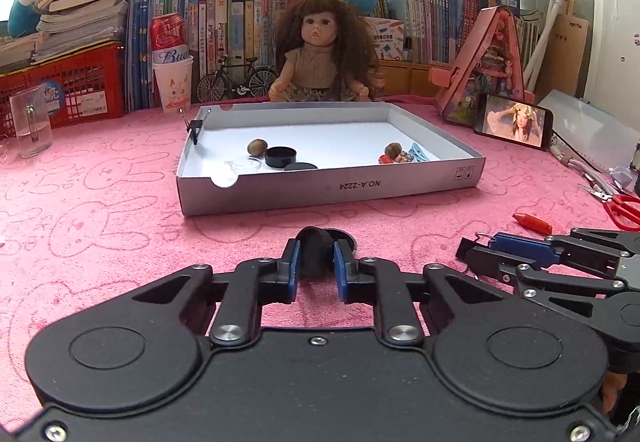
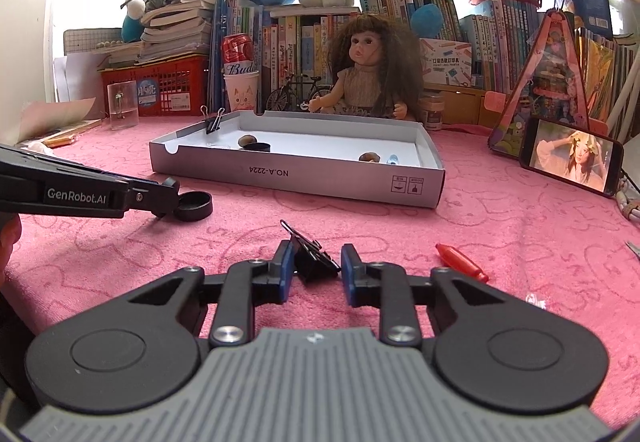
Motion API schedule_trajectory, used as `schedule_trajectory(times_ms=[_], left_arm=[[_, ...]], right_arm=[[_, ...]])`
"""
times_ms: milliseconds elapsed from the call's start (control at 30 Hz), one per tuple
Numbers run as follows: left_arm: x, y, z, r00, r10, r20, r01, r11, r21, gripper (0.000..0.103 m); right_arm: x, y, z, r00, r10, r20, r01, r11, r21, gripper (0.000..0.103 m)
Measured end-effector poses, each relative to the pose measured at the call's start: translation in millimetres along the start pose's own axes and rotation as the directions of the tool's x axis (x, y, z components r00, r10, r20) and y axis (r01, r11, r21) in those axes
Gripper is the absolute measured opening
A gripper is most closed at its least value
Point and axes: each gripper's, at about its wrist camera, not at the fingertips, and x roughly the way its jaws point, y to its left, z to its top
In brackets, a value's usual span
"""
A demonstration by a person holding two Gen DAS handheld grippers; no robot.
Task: Organize rigid objects
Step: 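Grasp the black binder clip with the right tool while the left tool holds the lid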
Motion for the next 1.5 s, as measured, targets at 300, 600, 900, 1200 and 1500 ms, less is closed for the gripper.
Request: schedule_trajectory(times_ms=[300, 600, 900, 1200, 1500], left_arm=[[22, 6, 1, 0.999, 0.002, -0.035, -0.002, 1.0, -0.004, 0.053], [22, 7, 3, 0.999, -0.024, -0.035, 0.022, 0.999, -0.043, 0.03], [10, 8, 15, 1.0, -0.019, 0.011, 0.02, 0.998, -0.056, 0.03], [6, 7, 20, 1.0, -0.02, 0.016, 0.021, 0.998, -0.053, 0.03], [6, 6, 16, 1.0, -0.017, 0.008, 0.017, 0.998, -0.053, 0.03]], right_arm=[[0, -2, 0, 1.0, 0.01, 0.001, -0.01, 1.0, 0.003, 0.031], [1, 0, 1, 1.0, 0.016, 0.005, -0.016, 1.0, 0.004, 0.03], [-2, 1, 9, 0.999, 0.021, 0.037, -0.021, 1.0, -0.003, 0.025], [1, 1, 10, 0.998, 0.059, 0.015, -0.059, 0.998, 0.006, 0.055], [15, 4, 5, 0.999, 0.029, -0.028, -0.029, 1.0, -0.007, 0.069]])
